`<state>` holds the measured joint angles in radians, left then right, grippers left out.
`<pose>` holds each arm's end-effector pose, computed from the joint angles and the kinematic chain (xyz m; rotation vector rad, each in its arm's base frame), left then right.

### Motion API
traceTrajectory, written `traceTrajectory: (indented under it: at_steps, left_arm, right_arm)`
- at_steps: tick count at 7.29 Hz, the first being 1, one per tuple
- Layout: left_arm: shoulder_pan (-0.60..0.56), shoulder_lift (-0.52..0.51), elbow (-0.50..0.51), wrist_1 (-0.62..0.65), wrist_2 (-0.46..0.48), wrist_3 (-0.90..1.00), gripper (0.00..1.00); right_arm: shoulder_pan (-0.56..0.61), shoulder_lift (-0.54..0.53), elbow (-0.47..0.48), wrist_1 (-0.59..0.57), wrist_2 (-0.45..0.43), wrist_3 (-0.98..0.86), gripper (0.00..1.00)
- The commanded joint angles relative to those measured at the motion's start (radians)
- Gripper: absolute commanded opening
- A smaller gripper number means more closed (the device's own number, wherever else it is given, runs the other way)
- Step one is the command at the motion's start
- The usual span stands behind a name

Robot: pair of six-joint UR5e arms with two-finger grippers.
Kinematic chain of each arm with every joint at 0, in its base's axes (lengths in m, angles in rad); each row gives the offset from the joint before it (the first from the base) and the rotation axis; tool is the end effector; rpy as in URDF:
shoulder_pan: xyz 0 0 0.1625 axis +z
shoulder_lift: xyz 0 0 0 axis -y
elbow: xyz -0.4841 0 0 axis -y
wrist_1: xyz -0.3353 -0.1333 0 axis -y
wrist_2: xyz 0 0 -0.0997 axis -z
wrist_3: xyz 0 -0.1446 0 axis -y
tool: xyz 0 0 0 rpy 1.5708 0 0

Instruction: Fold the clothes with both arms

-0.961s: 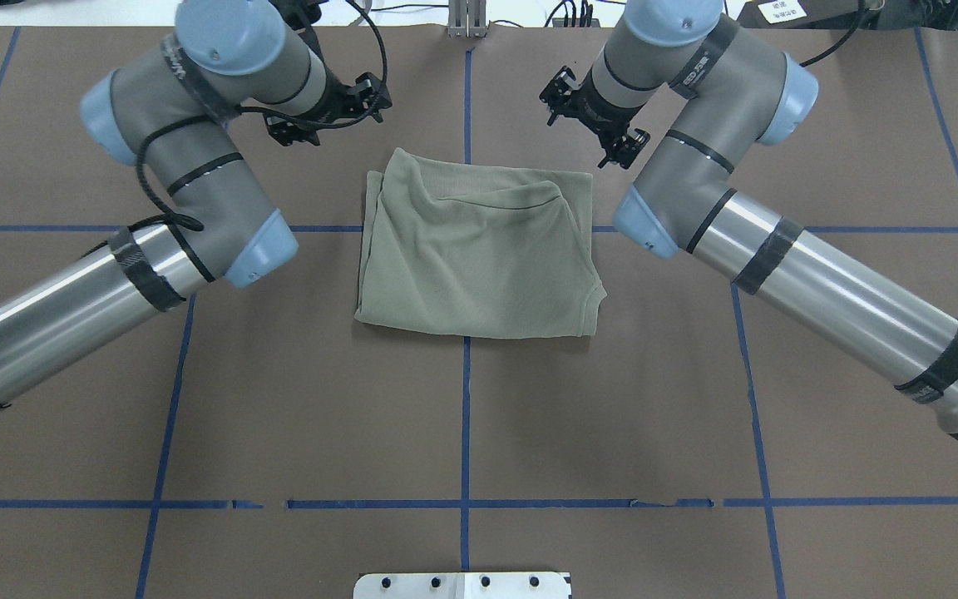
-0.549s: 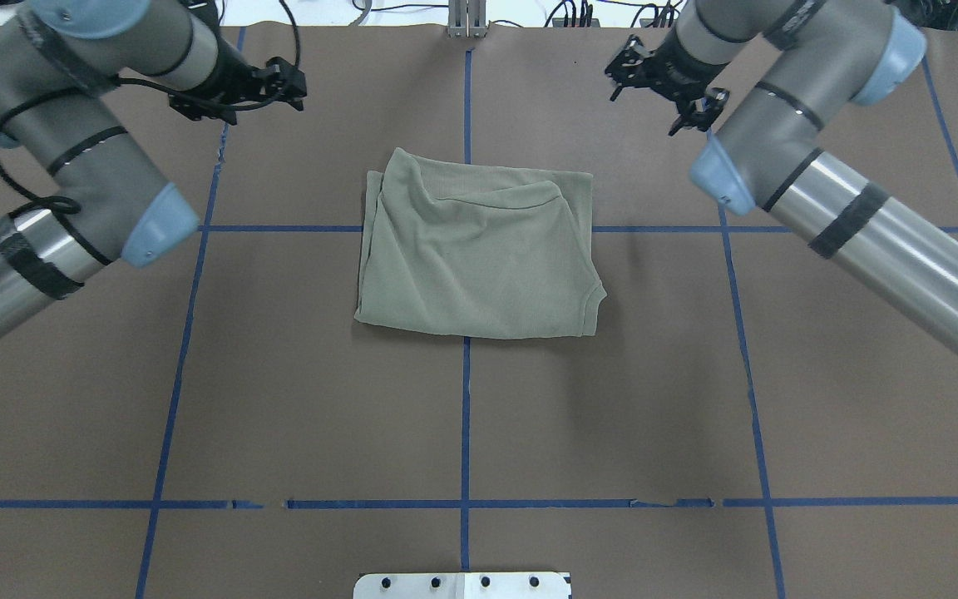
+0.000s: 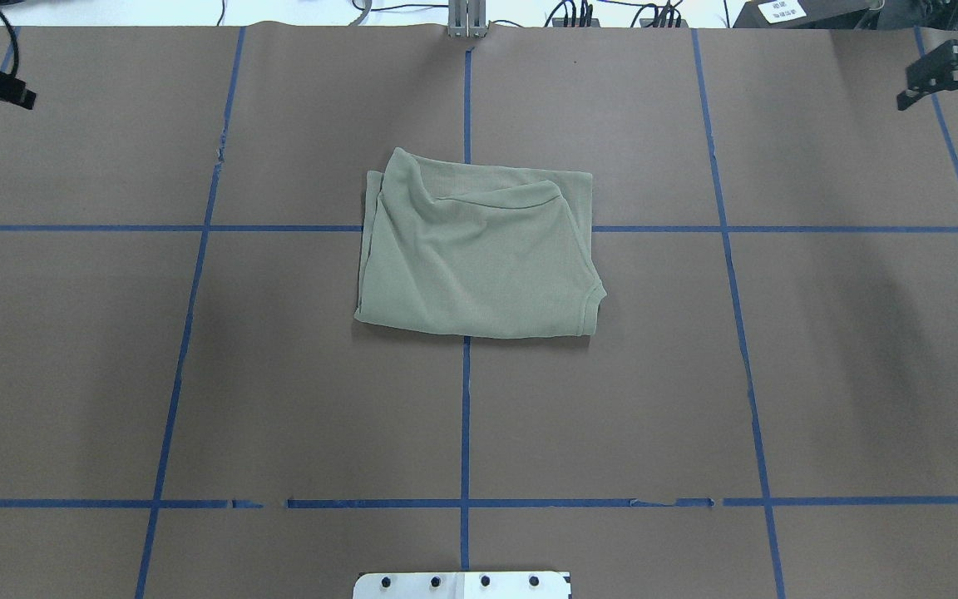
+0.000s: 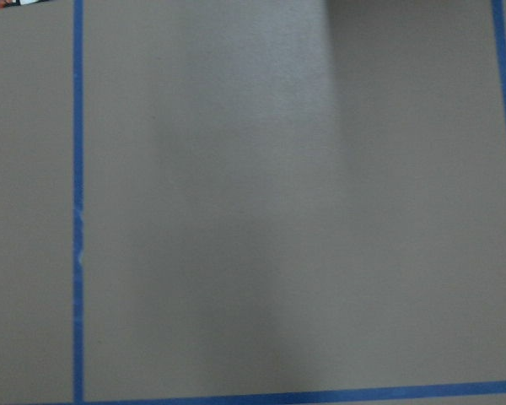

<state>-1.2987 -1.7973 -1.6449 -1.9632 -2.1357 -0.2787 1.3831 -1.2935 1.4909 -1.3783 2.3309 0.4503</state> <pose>0.1030 -0.5773 0.5652 0.5014 0.7047 0.1895 -0.0776 -0.5892 0.6214 0.1168 -0.8283 0.0990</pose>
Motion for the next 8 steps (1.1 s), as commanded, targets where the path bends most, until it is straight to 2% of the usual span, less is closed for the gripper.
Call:
traceTrajectory:
  at_steps: [1, 2, 3, 4, 6, 8]
  left_arm:
    - [-0.167, 0.139, 0.000, 0.016, -0.056, 0.324, 1.00]
    - [-0.194, 0.185, 0.005, 0.018, -0.069, 0.428, 1.00]
    - [-0.197, 0.215, 0.000, 0.017, -0.070, 0.449, 1.00]
    - [-0.197, 0.239, 0.002, 0.009, -0.072, 0.441, 1.00]
    - [-0.194, 0.254, 0.043, -0.009, -0.062, 0.443, 1.00]
    - [-0.200, 0.253, 0.045, 0.012, -0.061, 0.437, 1.00]
  right_arm:
    - [0.135, -0.174, 0.002, -0.022, 0.007, -0.453, 1.00]
    - [0.180, -0.203, 0.005, -0.095, 0.004, -0.630, 1.00]
    - [0.233, -0.205, 0.008, -0.191, -0.008, -0.760, 1.00]
    - [0.282, -0.213, 0.008, -0.253, 0.007, -0.762, 1.00]
    - [0.283, -0.208, 0.061, -0.242, -0.025, -0.757, 1.00]
    - [0.283, -0.245, 0.074, -0.243, -0.039, -0.751, 1.00]
